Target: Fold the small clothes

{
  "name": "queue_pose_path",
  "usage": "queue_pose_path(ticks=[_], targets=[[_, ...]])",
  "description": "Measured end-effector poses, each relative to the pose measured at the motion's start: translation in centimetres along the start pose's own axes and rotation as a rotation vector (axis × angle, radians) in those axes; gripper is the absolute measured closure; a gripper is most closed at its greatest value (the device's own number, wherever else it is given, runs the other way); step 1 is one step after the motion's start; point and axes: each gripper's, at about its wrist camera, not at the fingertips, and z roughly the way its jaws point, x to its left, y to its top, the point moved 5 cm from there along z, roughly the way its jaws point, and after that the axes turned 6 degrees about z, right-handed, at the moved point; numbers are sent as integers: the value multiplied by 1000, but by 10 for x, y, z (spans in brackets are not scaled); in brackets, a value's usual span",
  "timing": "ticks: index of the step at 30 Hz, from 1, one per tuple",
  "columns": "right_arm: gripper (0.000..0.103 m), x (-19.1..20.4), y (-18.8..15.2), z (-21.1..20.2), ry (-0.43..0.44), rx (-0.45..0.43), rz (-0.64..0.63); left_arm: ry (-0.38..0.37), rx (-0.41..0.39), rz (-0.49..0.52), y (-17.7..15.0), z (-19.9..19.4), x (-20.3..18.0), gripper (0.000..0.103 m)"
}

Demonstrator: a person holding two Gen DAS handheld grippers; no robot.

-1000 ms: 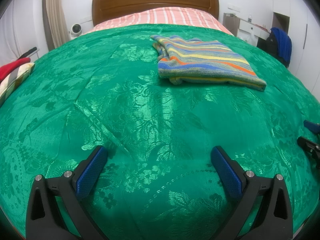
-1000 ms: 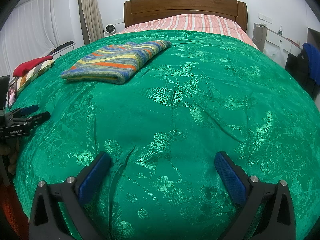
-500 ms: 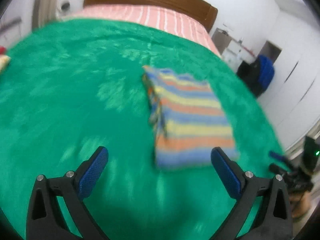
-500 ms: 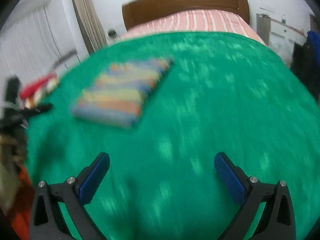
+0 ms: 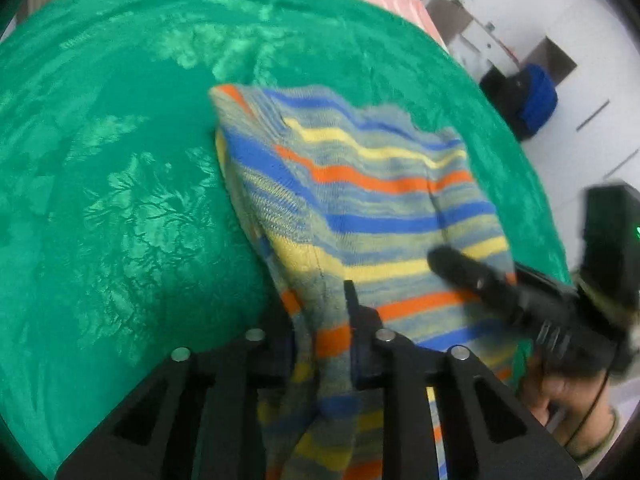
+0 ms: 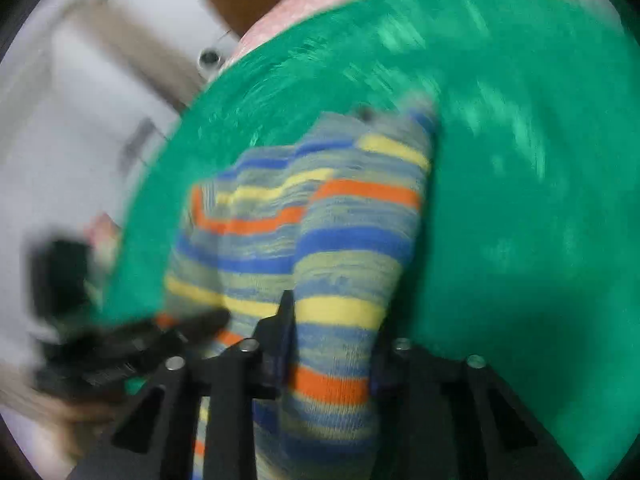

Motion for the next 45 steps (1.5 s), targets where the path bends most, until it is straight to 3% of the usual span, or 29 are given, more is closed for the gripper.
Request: queue_pose_path(ticks=[2, 5, 8, 12, 13, 14, 15, 16, 17, 18, 19, 23, 25, 29, 32, 35, 38, 45], targets=[[81, 26, -6, -15, -83, -65, -152, -14, -49, -15, -4, -17, -2, 87], [82, 57, -7, -47, -58, -157, -252, -3, -125, 16, -3, -56, -8, 87], [82, 81, 3, -79, -7, -234, -298, -1, -200, 38, 11, -99, -15, 87], [82, 90, 17, -103, 25, -295, -279, 1, -222, 47, 21, -116, -16, 82], [82, 87, 20, -102, 29, -293, -259, 12, -203, 41, 19, -110, -15, 69], [81, 77, 20, -102, 28, -286, -226, 22, -184, 39, 12, -103, -15, 39], [73, 65, 19, -96, 16, -271, -199, 53, -160, 38, 4, -90, -15, 22], [50, 52, 13, -91, -7, -242, -181, 113, -148, 33, -11, -81, -9, 9], [32, 35, 5, -80, -57, -200, -164, 151, -148, 34, -20, -79, -5, 10], [4, 20, -2, -77, -96, -177, -151, 197, -144, 39, -35, -78, -1, 10], [2, 3, -11, -79, -130, -172, -138, 232, -152, 43, -46, -82, 0, 10], [2, -31, -46, -128, -211, -229, -190, 395, -301, 102, -90, -129, -21, 7], [2, -25, -62, -160, -238, -273, -254, 494, -386, 151, -105, -163, -46, 0], [0, 1, -102, -235, -278, -426, -339, 613, -501, 158, -127, -215, -91, 0], [0, 14, -126, -267, -301, -461, -318, 656, -492, 150, -137, -227, -111, 0], [0, 24, -146, -269, -214, -383, -296, 582, -381, 139, -158, -221, -124, 0], [0, 28, -165, -268, -198, -316, -259, 526, -345, 98, -172, -221, -127, 0], [0, 44, -184, -280, -188, -277, -218, 582, -310, 101, -187, -226, -140, 0]])
